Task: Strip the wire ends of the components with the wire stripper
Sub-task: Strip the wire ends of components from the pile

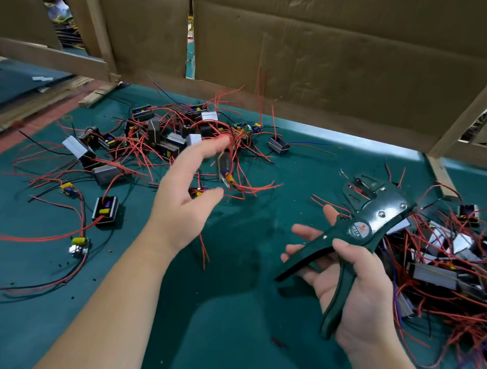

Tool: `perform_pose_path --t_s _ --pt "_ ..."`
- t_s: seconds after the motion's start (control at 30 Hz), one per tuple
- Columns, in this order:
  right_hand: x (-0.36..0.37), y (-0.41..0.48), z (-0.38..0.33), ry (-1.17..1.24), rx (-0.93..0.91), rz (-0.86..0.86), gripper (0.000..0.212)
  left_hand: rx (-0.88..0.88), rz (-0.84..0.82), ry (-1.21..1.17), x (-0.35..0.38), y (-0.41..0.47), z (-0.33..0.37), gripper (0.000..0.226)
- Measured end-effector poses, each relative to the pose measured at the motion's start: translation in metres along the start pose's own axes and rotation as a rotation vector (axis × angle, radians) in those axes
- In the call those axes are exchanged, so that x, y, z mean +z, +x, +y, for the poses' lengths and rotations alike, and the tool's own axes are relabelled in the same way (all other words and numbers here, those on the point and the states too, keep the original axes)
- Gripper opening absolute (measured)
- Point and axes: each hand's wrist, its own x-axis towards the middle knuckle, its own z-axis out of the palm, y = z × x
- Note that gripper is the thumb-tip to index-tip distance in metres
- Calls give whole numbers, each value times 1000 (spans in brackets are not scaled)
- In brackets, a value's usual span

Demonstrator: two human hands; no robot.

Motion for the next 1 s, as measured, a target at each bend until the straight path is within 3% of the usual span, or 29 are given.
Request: perform_pose_path --t_s 0.1,0.23,0.37,0.53,0.63,0.7,0.77,0.9,1.0 --pt "0 1 -1 70 71 -20 54 -169 -11 -382 4 2 3 41" --pt "0 1 -3 130 132 -36 56 -419 227 -583 5 8 2 11" --pt "0 1 -5 141 145 -54 54 -425 314 -287 3 8 -3 24" --pt "1 0 -4 147 140 -65 55 -78 281 514 -7 1 -11 19" --pt "1 0 -4 149 136 -58 54 -148 326 725 -7 0 -13 19" --pt "1 0 -3 147 125 -51 53 -310 363 815 -8 -1 -15 30" --pt "1 1 -3 144 115 -45 53 -337 413 832 -11 0 -13 38" --pt "0 2 -3 148 116 -28 52 47 399 795 2 -2 2 25" --pt "-1 3 -3 145 123 -4 51 66 156 809 15 -7 4 15"
